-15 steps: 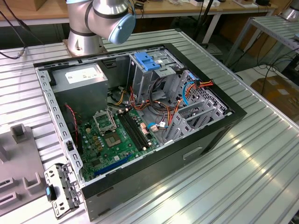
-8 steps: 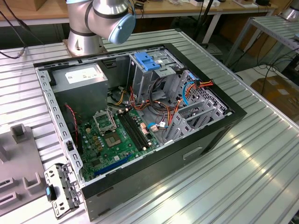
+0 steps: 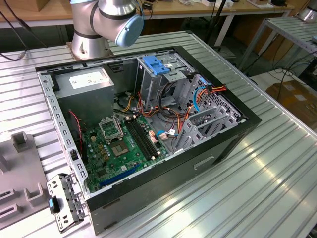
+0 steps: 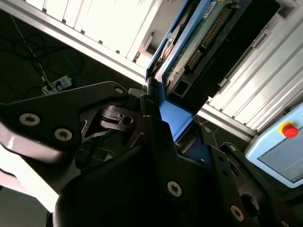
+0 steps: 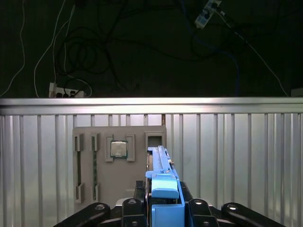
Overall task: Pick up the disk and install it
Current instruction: 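Pick up the disk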
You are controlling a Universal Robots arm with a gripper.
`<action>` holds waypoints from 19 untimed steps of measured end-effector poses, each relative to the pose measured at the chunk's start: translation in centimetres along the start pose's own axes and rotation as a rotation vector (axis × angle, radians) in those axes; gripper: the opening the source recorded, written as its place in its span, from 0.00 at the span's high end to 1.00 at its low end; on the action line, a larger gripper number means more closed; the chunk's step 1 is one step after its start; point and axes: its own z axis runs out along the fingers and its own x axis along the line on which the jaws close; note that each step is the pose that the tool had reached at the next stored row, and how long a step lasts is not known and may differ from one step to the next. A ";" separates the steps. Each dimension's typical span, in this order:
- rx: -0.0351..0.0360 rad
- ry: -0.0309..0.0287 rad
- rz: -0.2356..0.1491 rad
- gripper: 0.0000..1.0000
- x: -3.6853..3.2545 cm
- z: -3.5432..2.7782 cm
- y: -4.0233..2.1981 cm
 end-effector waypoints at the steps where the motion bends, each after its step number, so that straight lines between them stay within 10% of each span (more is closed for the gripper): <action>1: 0.0000 0.0000 0.000 0.63 0.00 -0.09 0.00; 19: -0.0010 0.0000 0.000 0.63 -0.01 -1.66 -0.03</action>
